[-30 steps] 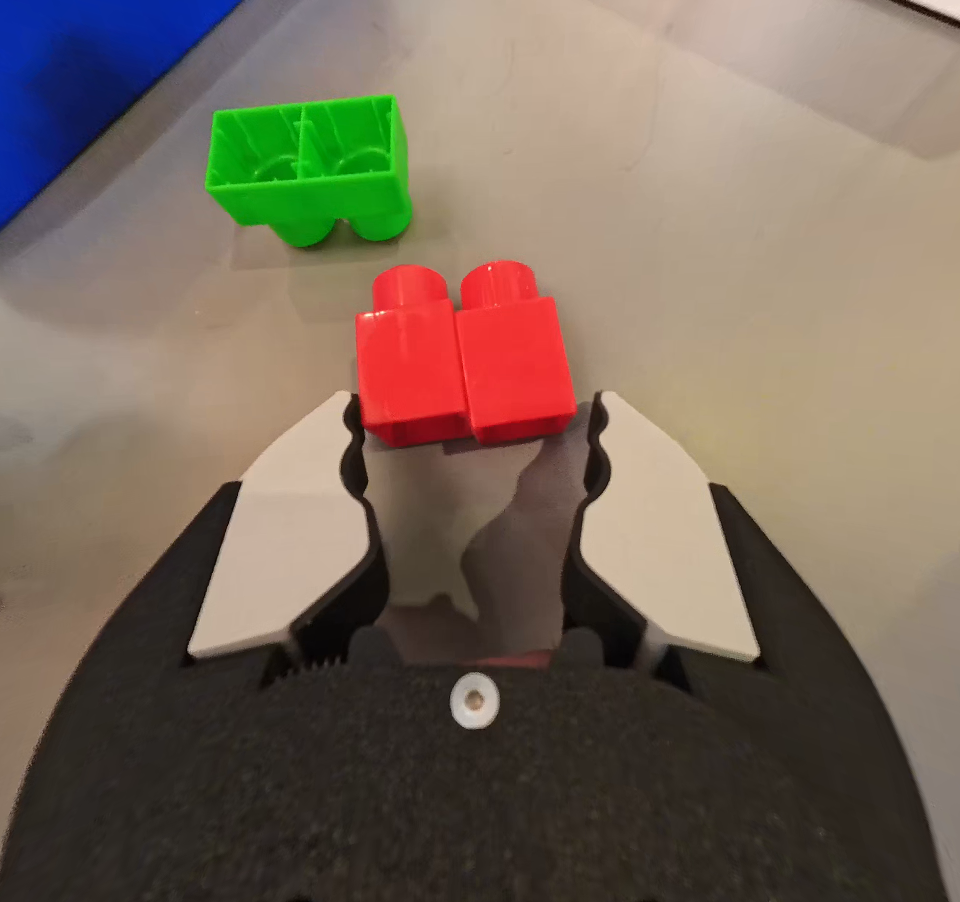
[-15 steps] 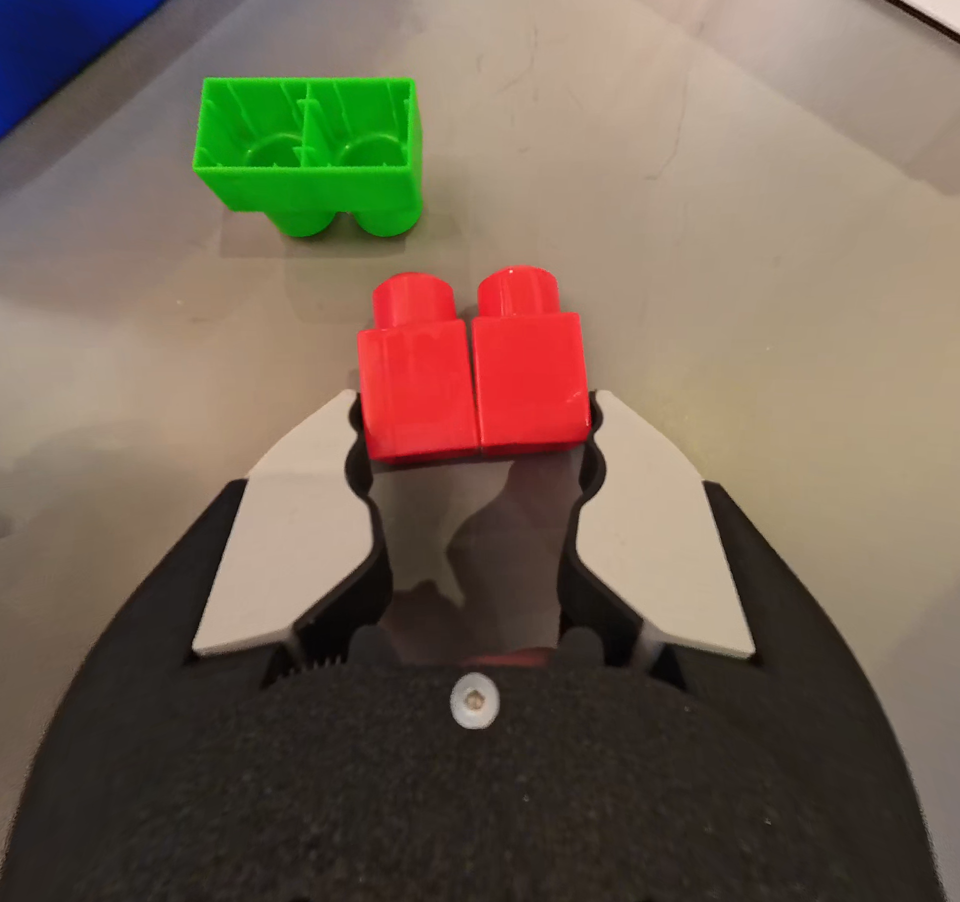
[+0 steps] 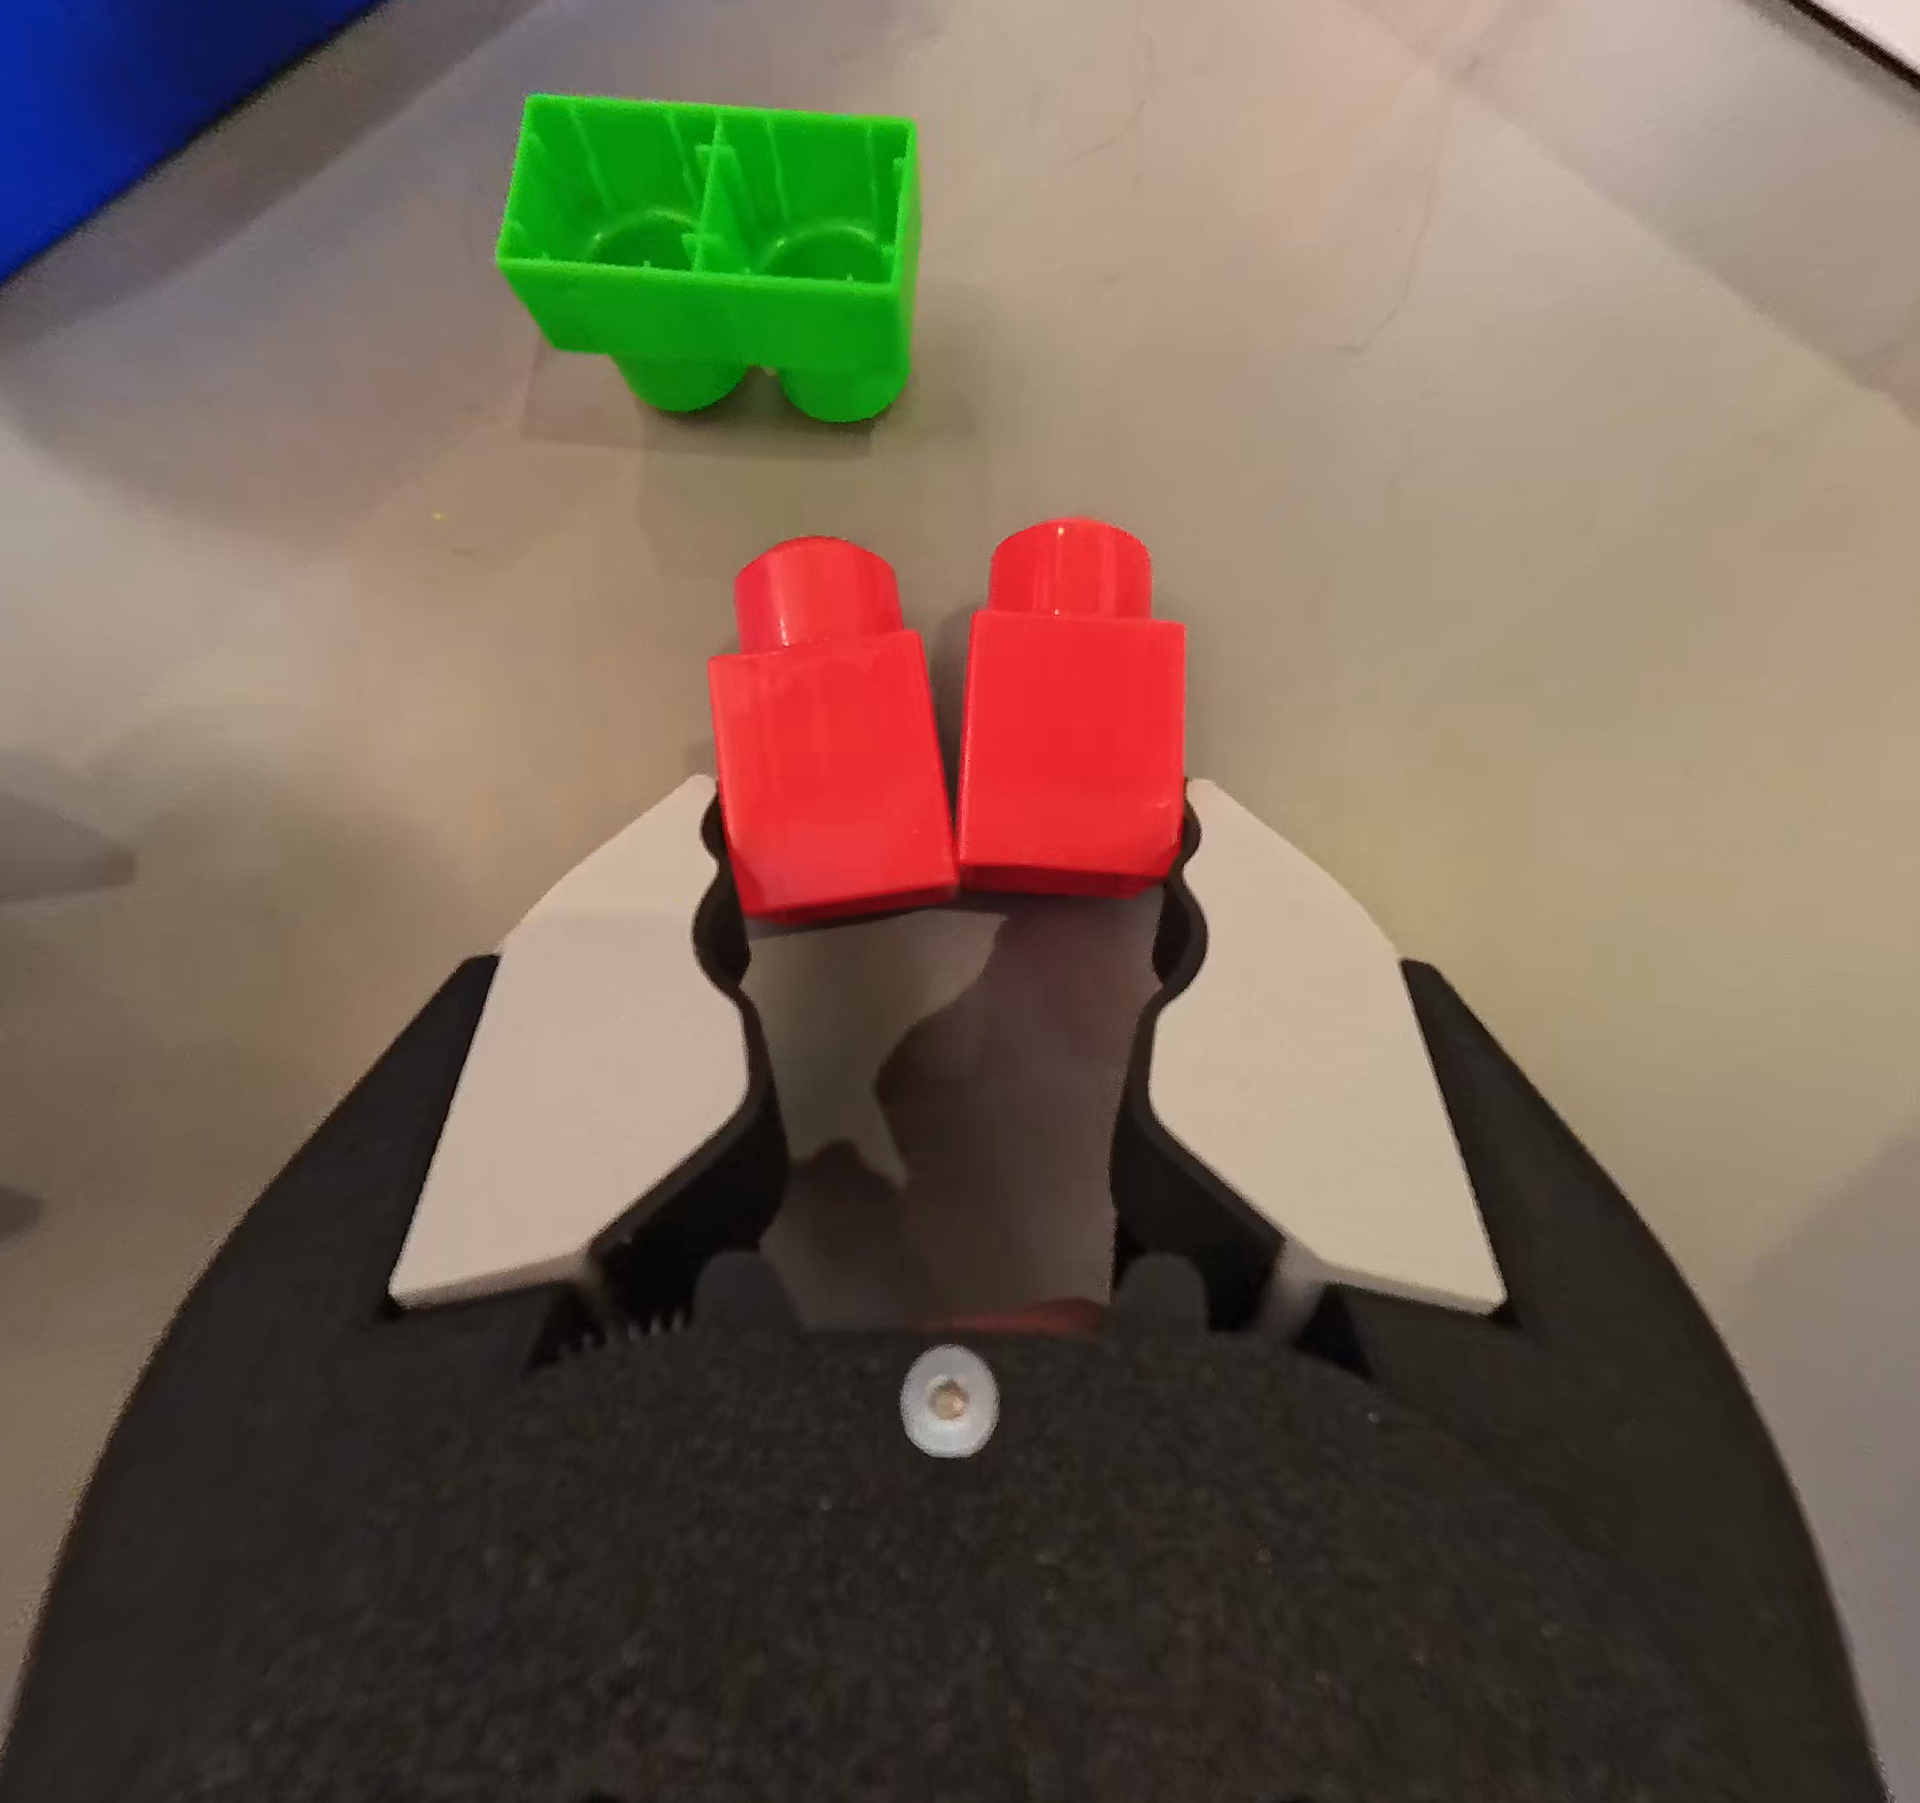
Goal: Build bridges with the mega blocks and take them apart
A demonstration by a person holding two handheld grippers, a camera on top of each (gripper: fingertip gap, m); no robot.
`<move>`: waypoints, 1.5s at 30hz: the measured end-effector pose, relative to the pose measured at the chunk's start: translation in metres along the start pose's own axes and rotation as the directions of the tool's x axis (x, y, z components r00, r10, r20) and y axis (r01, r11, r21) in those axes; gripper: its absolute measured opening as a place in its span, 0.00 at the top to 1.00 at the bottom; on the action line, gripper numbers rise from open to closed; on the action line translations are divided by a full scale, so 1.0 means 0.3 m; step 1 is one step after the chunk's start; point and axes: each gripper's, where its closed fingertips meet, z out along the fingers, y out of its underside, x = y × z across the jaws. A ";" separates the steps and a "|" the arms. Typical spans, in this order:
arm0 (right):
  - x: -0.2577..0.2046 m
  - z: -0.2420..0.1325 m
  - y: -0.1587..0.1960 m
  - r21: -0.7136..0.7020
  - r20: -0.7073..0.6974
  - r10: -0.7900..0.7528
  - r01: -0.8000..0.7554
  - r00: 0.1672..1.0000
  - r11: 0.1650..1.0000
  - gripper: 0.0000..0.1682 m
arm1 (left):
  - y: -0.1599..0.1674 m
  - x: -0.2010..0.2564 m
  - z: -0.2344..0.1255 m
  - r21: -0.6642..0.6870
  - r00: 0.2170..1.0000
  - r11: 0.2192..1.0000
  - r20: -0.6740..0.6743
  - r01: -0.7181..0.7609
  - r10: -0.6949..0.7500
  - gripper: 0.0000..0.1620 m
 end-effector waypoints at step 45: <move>0.004 -0.009 0.013 -0.094 0.085 -0.030 0.038 0.996 0.995 0.50 | 0.038 0.040 0.024 -0.075 0.992 0.989 0.008 -0.125 0.126 0.67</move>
